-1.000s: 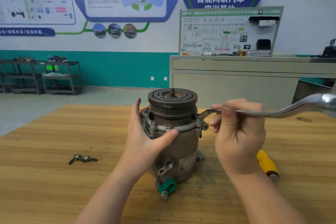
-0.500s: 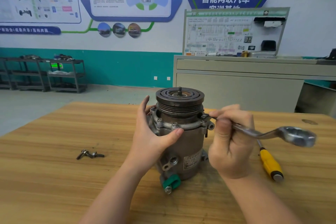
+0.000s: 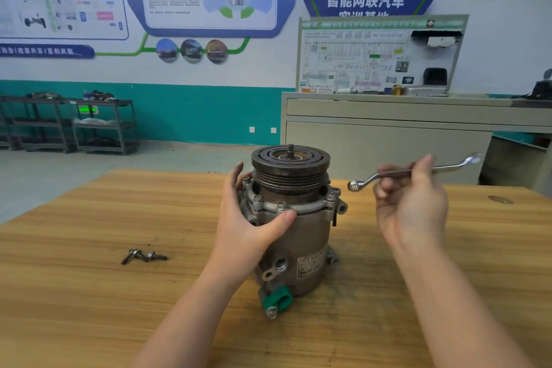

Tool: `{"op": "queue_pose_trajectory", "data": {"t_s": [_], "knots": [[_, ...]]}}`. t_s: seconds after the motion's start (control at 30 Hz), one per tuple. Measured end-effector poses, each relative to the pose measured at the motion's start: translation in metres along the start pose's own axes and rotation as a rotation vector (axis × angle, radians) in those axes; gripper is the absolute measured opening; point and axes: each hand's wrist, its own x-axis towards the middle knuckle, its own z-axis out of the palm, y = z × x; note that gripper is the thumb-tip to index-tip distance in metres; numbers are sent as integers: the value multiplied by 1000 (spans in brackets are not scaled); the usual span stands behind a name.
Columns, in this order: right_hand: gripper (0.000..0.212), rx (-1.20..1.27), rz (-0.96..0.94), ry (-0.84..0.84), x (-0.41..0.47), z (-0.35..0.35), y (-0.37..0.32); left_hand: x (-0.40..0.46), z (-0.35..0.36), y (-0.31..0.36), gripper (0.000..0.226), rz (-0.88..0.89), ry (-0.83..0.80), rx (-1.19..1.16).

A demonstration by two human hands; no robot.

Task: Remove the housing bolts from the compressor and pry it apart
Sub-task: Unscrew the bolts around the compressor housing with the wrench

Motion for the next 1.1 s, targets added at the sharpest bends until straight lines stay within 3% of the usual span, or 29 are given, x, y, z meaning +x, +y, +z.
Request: {"op": "queue_pose_trajectory", "data": {"t_s": [0.17, 0.33, 0.5, 0.57, 0.63, 0.73, 0.8, 0.87, 0.97, 1.1], "knots": [[22, -306, -471, -148, -26, 5, 4, 0, 0, 1, 101, 5, 7, 13], [14, -511, -877, -488, -41, 1, 12, -1, 0, 1, 107, 3, -9, 37], [23, -563, -1017, -677, -47, -4, 25, -2, 0, 3, 110, 8, 0, 64], [21, -480, -976, -638, -51, -2, 28, -3, 1, 3, 109, 2, 0, 72], [25, -327, -830, -453, -51, 1, 25, -3, 1, 3, 107, 0, -6, 67], [33, -161, -305, -97, -30, 5, 20, -3, 1, 1, 100, 11, 0, 33], [33, -39, 138, -40, -10, 6, 18, -3, 3, 1, 95, 21, 13, 6], [33, 88, 364, -40, 2, 5, 15, -3, 3, 1, 92, 28, 19, -8], [31, 187, 279, -31, 3, 3, 11, -3, 3, 0, 91, 33, 11, -9], [24, -125, -199, -91, -13, 3, 6, -2, 2, -1, 94, 32, 13, 0]]}}
